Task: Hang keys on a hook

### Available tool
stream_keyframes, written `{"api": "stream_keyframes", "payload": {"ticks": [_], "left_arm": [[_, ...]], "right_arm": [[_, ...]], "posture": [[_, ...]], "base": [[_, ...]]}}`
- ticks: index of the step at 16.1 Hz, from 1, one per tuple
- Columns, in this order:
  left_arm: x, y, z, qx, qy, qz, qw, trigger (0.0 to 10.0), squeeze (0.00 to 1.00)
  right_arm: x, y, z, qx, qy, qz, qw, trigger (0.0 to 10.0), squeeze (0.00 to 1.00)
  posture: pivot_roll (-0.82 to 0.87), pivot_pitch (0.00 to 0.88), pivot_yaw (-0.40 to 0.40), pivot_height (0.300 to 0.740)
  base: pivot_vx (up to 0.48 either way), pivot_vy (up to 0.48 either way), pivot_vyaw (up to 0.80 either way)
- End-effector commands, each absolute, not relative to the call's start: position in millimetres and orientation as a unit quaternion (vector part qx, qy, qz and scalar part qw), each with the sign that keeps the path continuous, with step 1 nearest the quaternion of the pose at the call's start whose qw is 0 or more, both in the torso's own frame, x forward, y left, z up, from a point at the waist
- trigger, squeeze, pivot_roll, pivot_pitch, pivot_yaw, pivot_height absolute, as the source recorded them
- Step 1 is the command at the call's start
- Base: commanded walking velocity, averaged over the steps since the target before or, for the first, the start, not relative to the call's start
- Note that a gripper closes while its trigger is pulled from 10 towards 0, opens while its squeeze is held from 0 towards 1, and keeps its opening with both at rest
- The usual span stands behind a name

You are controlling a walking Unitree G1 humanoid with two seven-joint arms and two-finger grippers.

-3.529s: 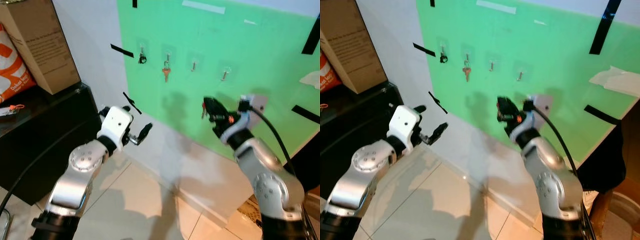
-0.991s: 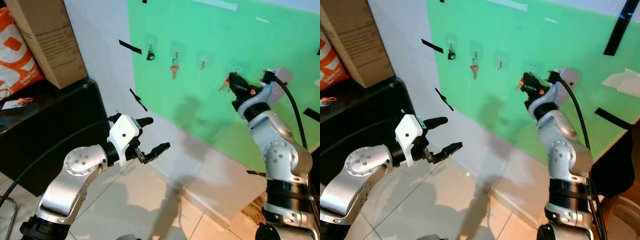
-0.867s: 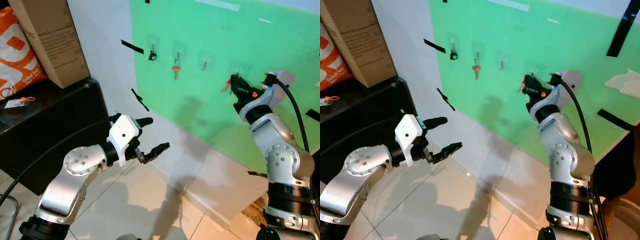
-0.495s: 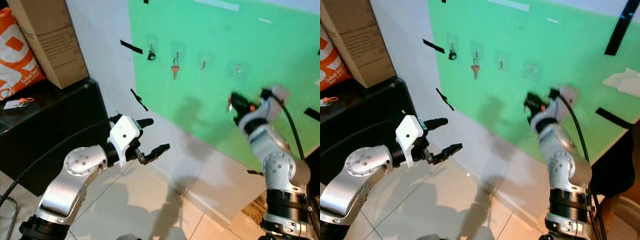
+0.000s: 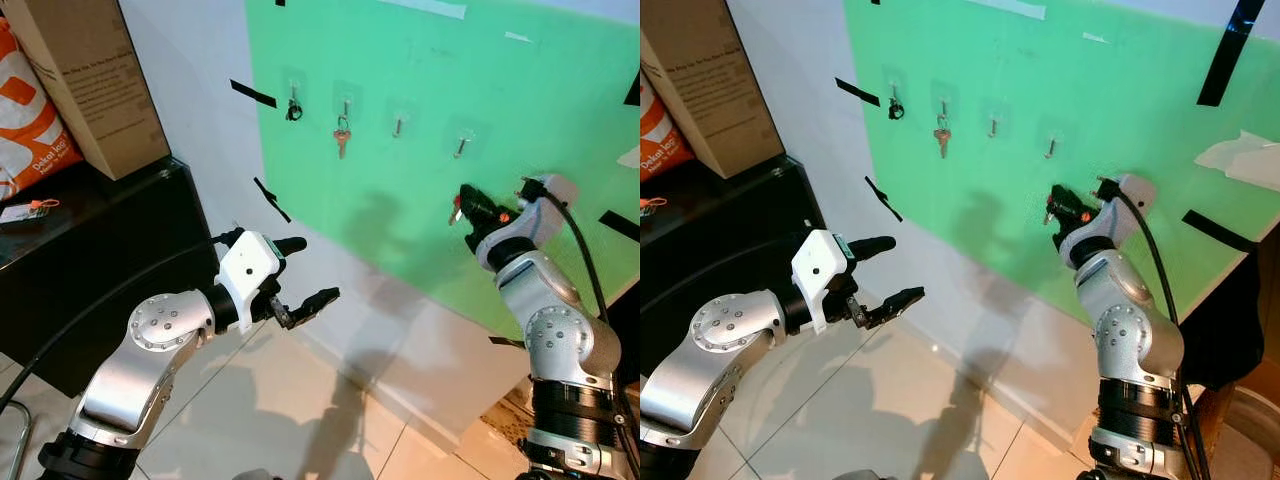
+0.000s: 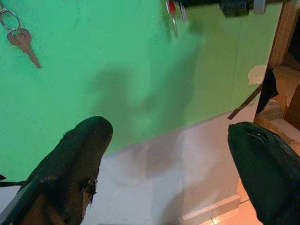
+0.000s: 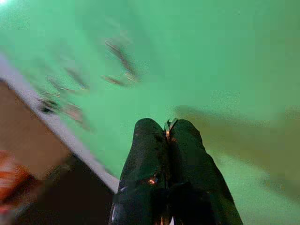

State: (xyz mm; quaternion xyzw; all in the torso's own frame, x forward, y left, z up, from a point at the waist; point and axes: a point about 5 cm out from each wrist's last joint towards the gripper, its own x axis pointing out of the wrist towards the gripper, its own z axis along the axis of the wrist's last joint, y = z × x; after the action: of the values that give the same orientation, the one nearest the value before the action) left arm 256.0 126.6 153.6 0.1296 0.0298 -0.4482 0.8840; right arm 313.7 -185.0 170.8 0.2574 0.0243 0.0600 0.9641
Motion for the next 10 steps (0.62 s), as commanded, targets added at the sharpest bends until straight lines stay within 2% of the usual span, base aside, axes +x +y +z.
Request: {"api": "stream_keyframes", "payload": {"ticks": [1, 3, 5, 6, 8, 10], "left_arm": [[256, 126, 160, 0.136, 0.02, -0.451, 0.882, 10.0, 0.0], [256, 125, 160, 0.134, 0.019, -0.451, 0.882, 10.0, 0.0], [256, 125, 162, 0.133, 0.018, -0.451, 0.882, 10.0, 0.0], [256, 125, 162, 0.133, 0.018, -0.451, 0.882, 10.0, 0.0], [256, 125, 163, 0.132, 0.016, -0.451, 0.882, 10.0, 0.0], [256, 125, 164, 0.132, 0.015, -0.45, 0.883, 10.0, 0.0]], "right_arm": [[312, -179, 193, 0.278, -0.024, 0.108, 0.954, 10.0, 0.0], [307, -173, 202, 0.304, -0.043, 0.152, 0.939, 10.0, 0.0], [292, -155, 220, 0.303, -0.063, 0.263, 0.914, 10.0, 0.0], [289, -153, 222, 0.296, -0.063, 0.276, 0.912, 10.0, 0.0], [291, -147, 231, 0.247, -0.057, 0.269, 0.929, 10.0, 0.0], [287, -142, 251, 0.224, -0.076, 0.288, 0.928, 10.0, 0.0]], "posture": [[-0.04, 0.0, 0.021, 0.74], [-0.04, 0.0, 0.023, 0.74], [-0.04, 0.0, 0.021, 0.74], [-0.04, 0.0, 0.021, 0.74], [-0.04, 0.0, 0.017, 0.74], [-0.05, 0.0, 0.013, 0.74]], "base": [[0.0, 0.0, 0.0], [0.0, 0.0, 0.0], [0.0, 0.0, 0.0], [0.0, 0.0, 0.0], [0.0, 0.0, 0.0], [0.0, 0.0, 0.0]]}}
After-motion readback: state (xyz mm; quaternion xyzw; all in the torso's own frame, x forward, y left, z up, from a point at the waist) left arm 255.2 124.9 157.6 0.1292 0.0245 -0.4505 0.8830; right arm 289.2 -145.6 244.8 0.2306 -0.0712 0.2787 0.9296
